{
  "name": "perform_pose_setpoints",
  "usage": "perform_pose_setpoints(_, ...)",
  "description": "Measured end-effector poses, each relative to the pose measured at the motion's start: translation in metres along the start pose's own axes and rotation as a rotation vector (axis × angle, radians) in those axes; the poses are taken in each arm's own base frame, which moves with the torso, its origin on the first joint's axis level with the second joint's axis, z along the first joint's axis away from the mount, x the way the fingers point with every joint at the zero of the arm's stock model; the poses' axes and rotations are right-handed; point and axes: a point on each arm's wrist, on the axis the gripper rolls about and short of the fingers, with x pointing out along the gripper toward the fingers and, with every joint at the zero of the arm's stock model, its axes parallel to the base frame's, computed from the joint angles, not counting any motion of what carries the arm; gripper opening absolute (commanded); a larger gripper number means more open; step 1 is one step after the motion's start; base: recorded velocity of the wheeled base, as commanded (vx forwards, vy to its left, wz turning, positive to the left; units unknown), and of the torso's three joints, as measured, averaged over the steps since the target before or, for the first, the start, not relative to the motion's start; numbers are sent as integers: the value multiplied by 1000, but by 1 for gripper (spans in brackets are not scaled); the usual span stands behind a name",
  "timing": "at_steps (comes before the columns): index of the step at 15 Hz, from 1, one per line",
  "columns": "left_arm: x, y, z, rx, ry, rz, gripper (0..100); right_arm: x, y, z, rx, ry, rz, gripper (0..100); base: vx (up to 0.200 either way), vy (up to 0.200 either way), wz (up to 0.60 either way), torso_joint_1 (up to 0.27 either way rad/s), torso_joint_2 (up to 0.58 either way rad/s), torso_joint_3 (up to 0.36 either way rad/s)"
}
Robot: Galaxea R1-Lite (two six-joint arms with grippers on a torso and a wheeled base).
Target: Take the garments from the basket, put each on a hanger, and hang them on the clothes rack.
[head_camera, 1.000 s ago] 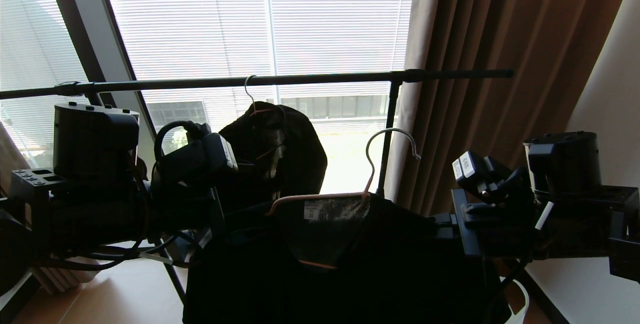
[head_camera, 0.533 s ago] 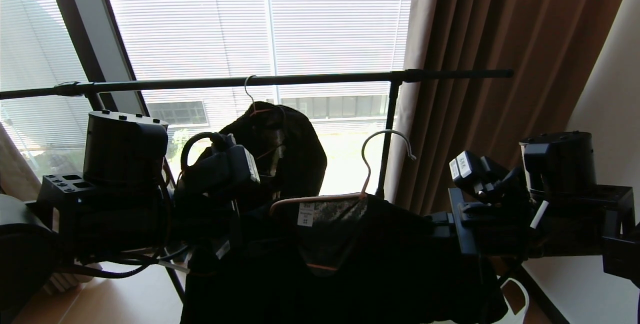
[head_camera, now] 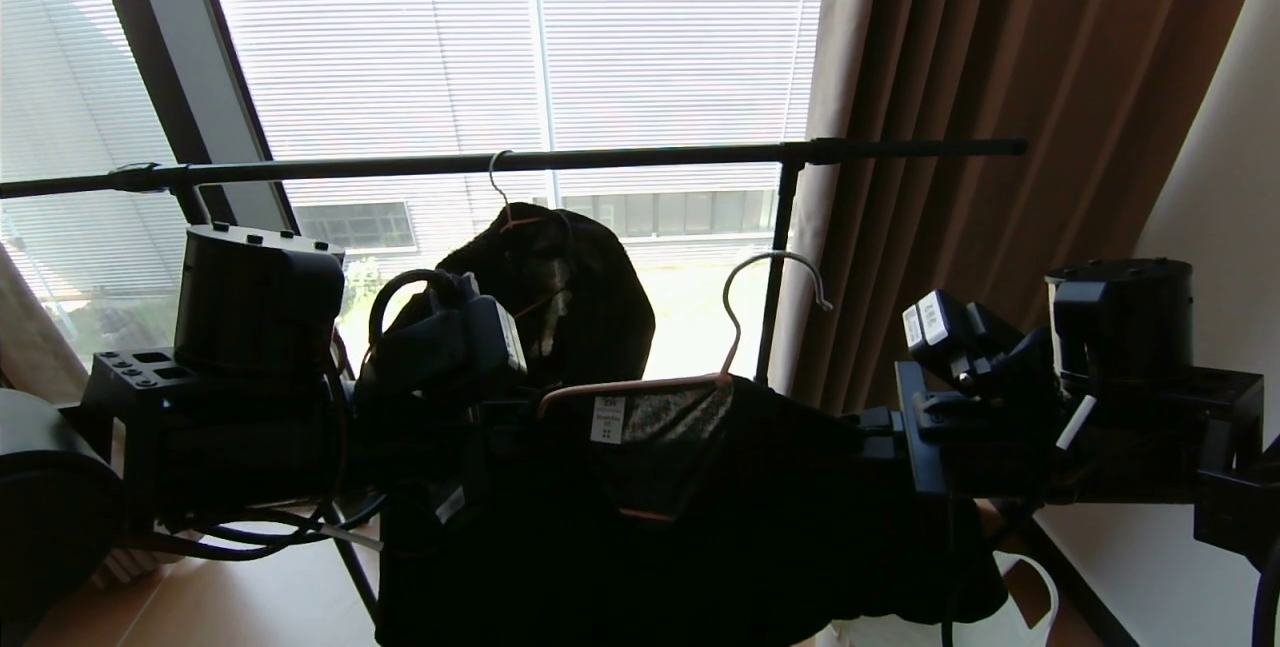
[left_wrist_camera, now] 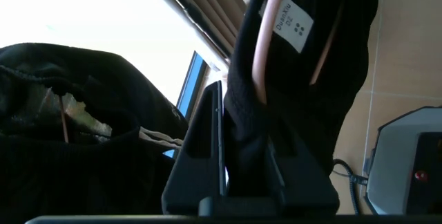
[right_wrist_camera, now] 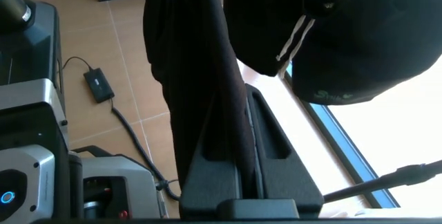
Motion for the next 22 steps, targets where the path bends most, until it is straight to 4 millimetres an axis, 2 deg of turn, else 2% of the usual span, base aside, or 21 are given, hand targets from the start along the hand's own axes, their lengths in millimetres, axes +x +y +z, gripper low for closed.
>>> perform_pose_setpoints(4, 0, 1, 0, -3, -3, 1, 0, 2, -5, -1, 7, 5, -12, 0, 0, 0, 0, 0, 0, 0)
perform_pose_setpoints(5, 0, 1, 1, -14, -4, 3, 0, 2, -8, -2, 11, 7, -18, 100, 0, 0, 0, 0, 0, 0)
perform_pose_setpoints(10, -1, 3, 1, -28, -6, 8, 0, -9, -23, -15, -47, 34, -77, 100, 0, 0, 0, 0, 0, 0)
perform_pose_setpoints(15, -1, 2, -1, -33, -3, 6, 0, -21, -35, -19, -47, 33, -135, 100, 0, 0, 0, 0, 0, 0)
perform_pose_setpoints(22, -12, 16, -4, -51, -1, 70, 0, -40, -38, -38, -4, 70, -194, 100, 0, 0, 0, 0, 0, 0)
